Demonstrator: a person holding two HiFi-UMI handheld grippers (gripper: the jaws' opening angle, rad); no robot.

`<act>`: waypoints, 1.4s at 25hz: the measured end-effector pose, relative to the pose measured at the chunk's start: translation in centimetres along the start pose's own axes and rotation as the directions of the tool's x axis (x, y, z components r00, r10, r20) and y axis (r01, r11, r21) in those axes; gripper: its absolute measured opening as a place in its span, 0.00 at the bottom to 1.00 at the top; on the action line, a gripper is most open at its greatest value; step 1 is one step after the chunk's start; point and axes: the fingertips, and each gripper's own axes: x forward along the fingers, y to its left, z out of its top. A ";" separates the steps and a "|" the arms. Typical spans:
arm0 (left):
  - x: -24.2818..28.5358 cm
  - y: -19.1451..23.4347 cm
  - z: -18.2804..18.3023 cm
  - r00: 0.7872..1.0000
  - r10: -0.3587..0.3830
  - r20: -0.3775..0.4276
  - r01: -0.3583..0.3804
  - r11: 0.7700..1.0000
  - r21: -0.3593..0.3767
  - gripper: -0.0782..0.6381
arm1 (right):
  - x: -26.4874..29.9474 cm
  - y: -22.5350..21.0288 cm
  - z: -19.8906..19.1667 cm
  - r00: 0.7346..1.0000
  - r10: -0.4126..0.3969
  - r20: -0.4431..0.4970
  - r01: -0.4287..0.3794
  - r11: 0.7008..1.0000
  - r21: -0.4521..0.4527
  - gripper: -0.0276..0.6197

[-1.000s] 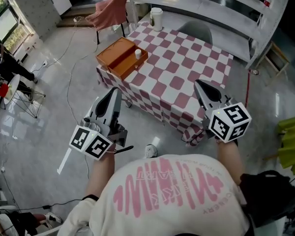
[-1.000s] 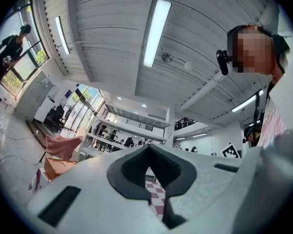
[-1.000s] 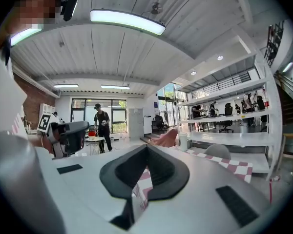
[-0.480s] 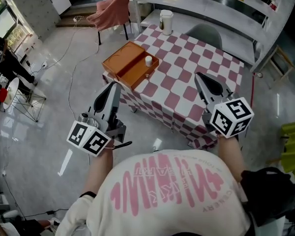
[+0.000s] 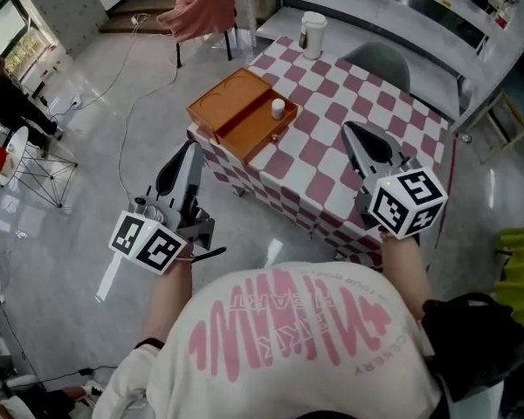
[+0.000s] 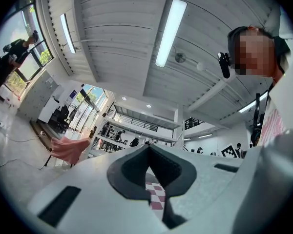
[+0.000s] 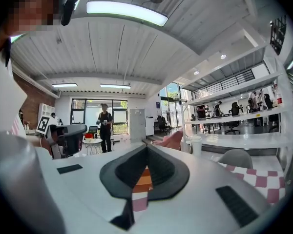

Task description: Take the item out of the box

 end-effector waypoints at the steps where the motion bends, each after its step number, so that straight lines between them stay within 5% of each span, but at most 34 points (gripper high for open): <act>1: 0.0 0.5 -0.1 1.000 0.005 -0.002 -0.005 1.000 -0.004 0.12 | 0.5 0.0 -0.2 1.000 0.002 -0.004 -0.002 1.000 0.001 0.05; 15: -0.3 5.3 -1.6 0.997 0.056 -0.052 -0.058 0.998 -0.029 0.12 | 7.7 -0.2 -3.1 0.996 0.031 -0.085 -0.031 1.000 0.006 0.05; 26: -4.7 7.4 -4.3 0.979 0.184 -0.091 -0.191 0.978 -0.079 0.12 | 11.2 -0.2 -8.2 0.982 0.076 -0.172 -0.066 0.996 0.061 0.05; 35: -7.3 10.8 -2.7 0.948 0.316 -0.047 -0.318 0.947 -0.051 0.12 | 16.5 -1.8 -7.3 0.984 0.086 -0.158 -0.080 0.996 0.042 0.05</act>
